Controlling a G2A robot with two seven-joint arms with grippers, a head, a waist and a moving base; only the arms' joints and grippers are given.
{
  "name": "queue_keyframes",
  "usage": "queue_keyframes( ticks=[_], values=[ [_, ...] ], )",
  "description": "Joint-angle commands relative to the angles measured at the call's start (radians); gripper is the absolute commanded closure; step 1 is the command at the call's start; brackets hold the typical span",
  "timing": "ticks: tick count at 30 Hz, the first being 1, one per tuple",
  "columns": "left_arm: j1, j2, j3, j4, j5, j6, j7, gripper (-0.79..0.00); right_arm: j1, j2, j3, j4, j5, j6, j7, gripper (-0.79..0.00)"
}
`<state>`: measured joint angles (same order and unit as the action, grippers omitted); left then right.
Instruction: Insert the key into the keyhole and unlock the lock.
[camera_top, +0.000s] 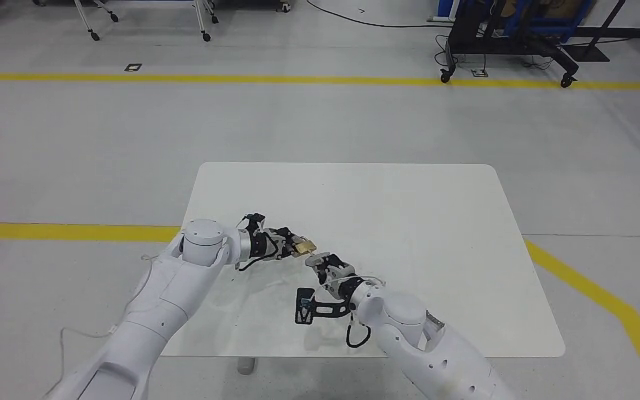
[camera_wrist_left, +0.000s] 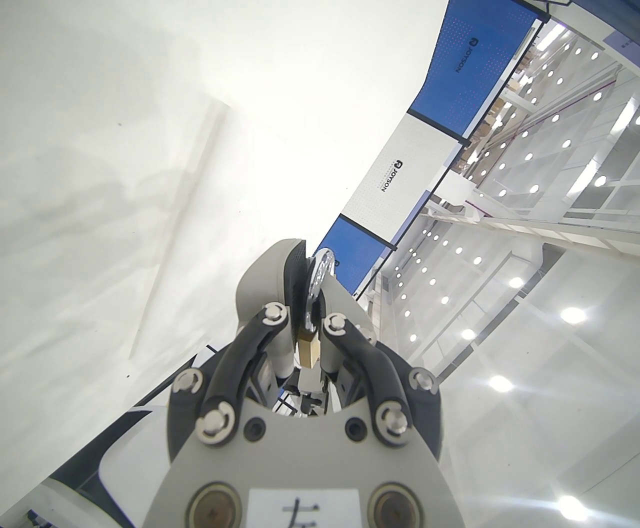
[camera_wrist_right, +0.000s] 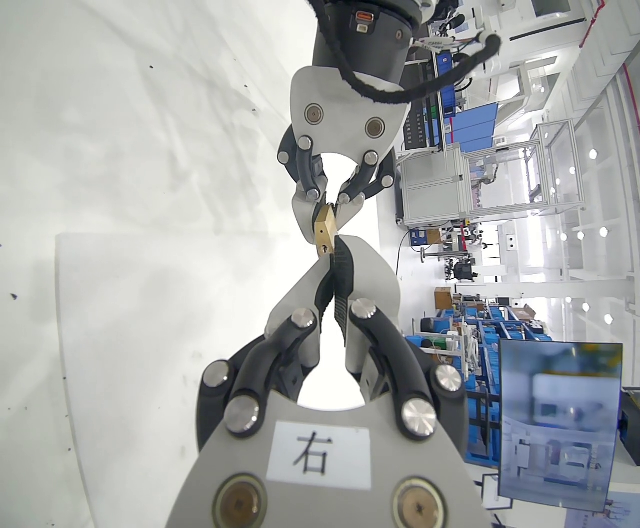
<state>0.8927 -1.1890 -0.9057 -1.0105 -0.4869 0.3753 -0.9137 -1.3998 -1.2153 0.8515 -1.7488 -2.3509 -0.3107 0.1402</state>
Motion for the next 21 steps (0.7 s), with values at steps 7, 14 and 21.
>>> queue_keyframes(
  ticks=[7,14,21],
  values=[
    [-0.002,-0.003,-0.001,0.004,0.002,-0.007,-0.004,0.000,-0.014,0.003,0.014,-0.015,-0.005,-0.012,-0.013,0.000],
    [-0.002,-0.003,-0.002,0.005,0.009,-0.017,-0.017,0.000,-0.006,-0.002,0.003,-0.002,-0.013,-0.017,-0.001,0.000],
    [0.002,-0.002,-0.004,0.000,0.019,-0.021,-0.030,0.000,0.002,-0.007,-0.004,0.001,-0.018,-0.016,0.003,0.000]
  ],
)
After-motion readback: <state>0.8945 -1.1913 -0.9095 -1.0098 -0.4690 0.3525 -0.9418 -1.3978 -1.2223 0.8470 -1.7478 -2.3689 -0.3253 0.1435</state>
